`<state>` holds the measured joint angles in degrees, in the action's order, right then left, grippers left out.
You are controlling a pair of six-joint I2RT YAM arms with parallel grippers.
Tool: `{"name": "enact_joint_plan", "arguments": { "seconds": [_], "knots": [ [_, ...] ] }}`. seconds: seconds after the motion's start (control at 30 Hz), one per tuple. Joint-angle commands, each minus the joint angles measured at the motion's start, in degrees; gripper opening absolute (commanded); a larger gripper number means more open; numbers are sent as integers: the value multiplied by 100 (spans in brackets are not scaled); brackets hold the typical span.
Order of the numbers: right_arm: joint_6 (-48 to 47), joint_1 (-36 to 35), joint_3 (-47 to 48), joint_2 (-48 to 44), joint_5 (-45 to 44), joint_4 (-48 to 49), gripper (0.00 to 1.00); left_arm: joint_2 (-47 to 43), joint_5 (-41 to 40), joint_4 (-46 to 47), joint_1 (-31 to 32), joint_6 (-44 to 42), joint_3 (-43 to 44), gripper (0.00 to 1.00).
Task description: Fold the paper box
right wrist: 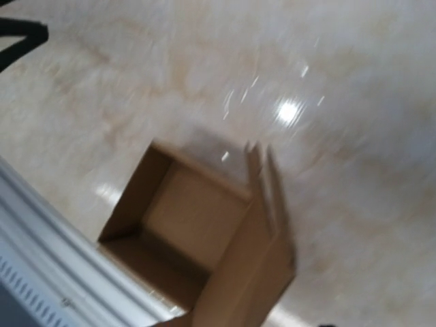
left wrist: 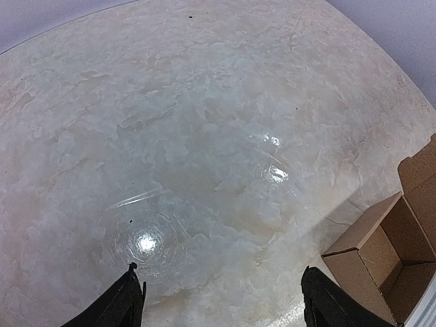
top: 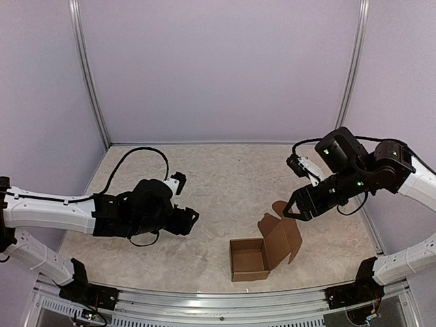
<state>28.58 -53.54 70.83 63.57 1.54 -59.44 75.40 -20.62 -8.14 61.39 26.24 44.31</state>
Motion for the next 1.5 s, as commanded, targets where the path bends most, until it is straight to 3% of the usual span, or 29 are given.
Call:
{"name": "enact_joint_plan", "arguments": {
  "seconds": [0.0, 0.47, 0.73, 0.93, 1.33, 1.47],
  "knots": [
    [728, 47, -220, -45, 556, -210, 57, 52, -162, 11, 131, -75, 99, 77],
    [664, 49, -155, 527, 651, -333, 28, -200, -698, -210, 346, 102, -130, 77],
    [274, 53, 618, 1063, 532, -656, 0, -593, -954, -313, 359, 171, -374, 77],
    [-392, 44, 1499, 1698, 400, -956, 0, -948, -1232, -512, 357, 183, -469, 77],
    [-3094, -405, 3437, 3215, -657, -1503, 0, -1650, -1589, -831, 362, 476, -780, 77],
    [-3977, -471, 3652, 3476, -642, -1414, 0, -1841, -1525, -819, 357, 502, -819, 77]
  ]
}}
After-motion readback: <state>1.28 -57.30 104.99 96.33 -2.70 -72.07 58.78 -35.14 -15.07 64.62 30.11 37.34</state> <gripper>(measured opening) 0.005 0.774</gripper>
